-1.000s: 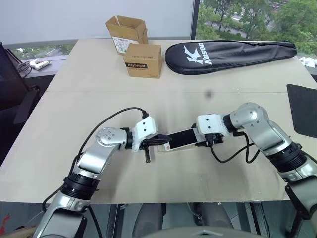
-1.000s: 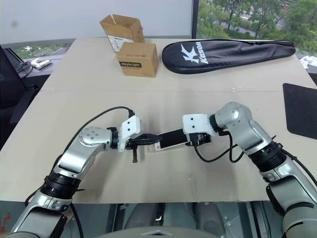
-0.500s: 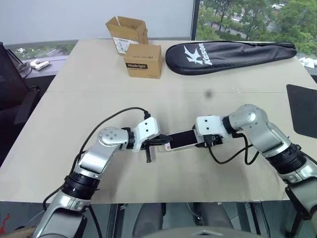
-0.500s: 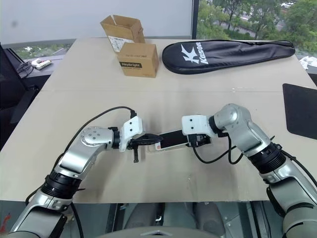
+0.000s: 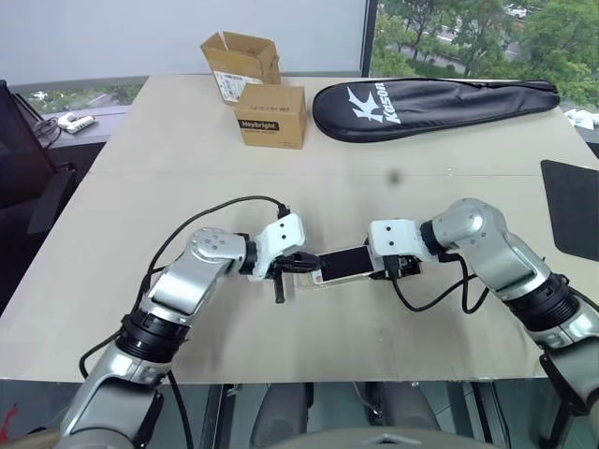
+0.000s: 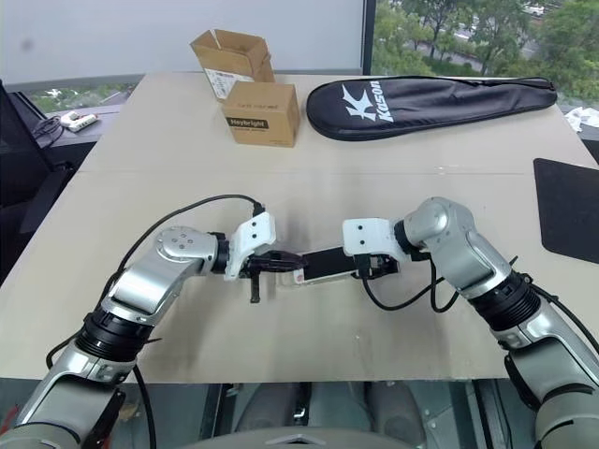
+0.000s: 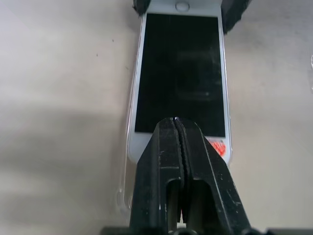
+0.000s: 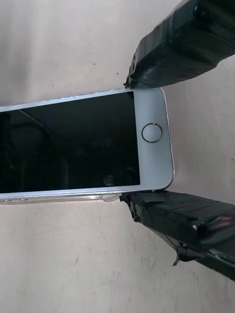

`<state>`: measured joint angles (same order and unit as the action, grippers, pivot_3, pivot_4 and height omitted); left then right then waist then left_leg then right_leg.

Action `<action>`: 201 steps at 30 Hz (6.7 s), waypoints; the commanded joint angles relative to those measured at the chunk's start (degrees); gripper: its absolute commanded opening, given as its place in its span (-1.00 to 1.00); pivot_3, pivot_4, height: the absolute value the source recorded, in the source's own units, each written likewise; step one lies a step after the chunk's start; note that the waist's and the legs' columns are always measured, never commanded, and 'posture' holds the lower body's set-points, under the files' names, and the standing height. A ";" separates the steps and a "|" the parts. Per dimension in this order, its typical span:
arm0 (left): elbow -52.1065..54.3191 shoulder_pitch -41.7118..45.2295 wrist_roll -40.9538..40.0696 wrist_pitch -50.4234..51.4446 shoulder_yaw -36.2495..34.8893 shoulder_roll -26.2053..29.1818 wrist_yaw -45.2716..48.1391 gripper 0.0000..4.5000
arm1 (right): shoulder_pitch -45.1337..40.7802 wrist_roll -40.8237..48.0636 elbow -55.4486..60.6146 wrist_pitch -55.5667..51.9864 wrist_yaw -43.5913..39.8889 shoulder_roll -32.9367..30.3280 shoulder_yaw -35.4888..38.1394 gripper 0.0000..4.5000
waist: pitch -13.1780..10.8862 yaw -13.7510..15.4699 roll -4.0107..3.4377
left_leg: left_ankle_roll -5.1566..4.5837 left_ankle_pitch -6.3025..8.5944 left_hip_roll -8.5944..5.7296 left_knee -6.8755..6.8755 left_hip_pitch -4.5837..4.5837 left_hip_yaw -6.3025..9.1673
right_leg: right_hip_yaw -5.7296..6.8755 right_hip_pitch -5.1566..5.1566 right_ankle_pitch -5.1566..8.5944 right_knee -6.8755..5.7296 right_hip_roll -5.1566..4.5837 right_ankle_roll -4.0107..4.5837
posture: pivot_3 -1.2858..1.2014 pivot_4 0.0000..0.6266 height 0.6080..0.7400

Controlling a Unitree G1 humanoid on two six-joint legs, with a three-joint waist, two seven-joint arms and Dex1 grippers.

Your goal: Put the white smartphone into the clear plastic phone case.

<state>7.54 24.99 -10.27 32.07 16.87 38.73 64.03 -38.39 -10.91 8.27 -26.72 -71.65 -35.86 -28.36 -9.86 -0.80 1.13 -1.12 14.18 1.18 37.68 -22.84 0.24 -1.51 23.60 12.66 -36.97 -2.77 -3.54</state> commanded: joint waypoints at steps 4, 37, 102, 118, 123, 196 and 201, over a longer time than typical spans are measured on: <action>-1.57 -2.51 2.36 7.83 5.91 1.92 0.68 -1.00 | -0.02 -1.27 3.09 -2.49 2.70 0.36 0.13 0.22 | 0.21 -0.01 0.00 | 0.00 0.00 0.00 0.00 0.04 0.01 | 0.00 -0.03 0.00 0.00 0.00 0.00 | 0.03 -0.52 1.00; 3.18 -4.88 -4.44 8.95 0.52 3.34 2.08 -1.00 | -2.33 7.74 7.43 -11.09 -2.24 -5.47 7.06 0.98 | 1.12 -1.10 -0.22 | -0.02 0.01 0.04 -0.03 0.13 0.01 | -0.05 -0.09 0.04 0.05 0.06 0.03 | 0.03 -0.52 1.00; -7.56 -0.86 1.43 -1.15 -1.56 -5.06 -2.81 -1.00 | -2.06 0.70 4.17 -9.57 1.23 -11.37 -2.68 -0.99 | 0.93 3.32 -0.56 | -0.06 -0.03 -0.79 0.70 -0.06 0.63 | 0.50 -0.74 0.43 0.21 -0.92 -0.04 | 0.03 -0.52 1.00; -7.66 -0.30 1.97 -1.43 -1.15 -6.36 -2.78 -1.00 | -2.64 -2.50 7.17 -12.16 1.78 -3.01 -6.24 -0.99 | 0.92 3.24 -0.60 | -0.06 -0.03 -0.81 0.70 -0.03 1.28 | 0.76 -0.87 0.45 0.22 -0.94 -0.08 | 0.03 -0.52 1.00; -6.93 -1.40 1.19 -3.42 -2.73 -5.68 -2.26 -1.00 | -2.52 -1.12 5.61 -11.03 4.02 -3.55 -1.26 -0.99 | 0.87 3.21 -0.63 | -0.06 -0.03 -0.82 0.70 -0.04 1.31 | 0.76 -0.88 0.45 0.22 -0.95 -0.08 | 0.03 -0.52 1.00; -11.11 -2.87 0.20 -11.94 -4.26 -7.49 -5.79 -1.00 | 12.26 19.10 -12.03 -12.75 15.88 4.32 7.77 -0.99 | 1.00 0.39 -0.46 | -0.04 -0.03 -0.77 0.36 0.17 1.40 | 0.64 -0.99 0.40 0.24 -0.58 0.03 | 0.03 -0.52 1.00; -11.42 -2.52 0.11 -11.87 -4.37 -7.78 -5.76 -1.00 | 14.07 21.14 -8.67 -12.69 12.23 2.03 7.56 -0.99 | 1.00 0.84 -0.46 | -0.04 -0.03 -0.77 0.36 0.12 1.43 | 0.68 -0.99 0.42 0.28 -0.61 0.02 | 0.03 -0.52 1.00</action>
<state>-3.02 22.36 -10.99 19.71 11.91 30.68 58.53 -28.22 10.83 1.55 -35.93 -56.86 -32.11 -17.46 -8.86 0.04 0.67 -1.17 14.15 0.40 38.03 -22.74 1.66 -0.82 22.61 13.08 -36.66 -3.39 -3.53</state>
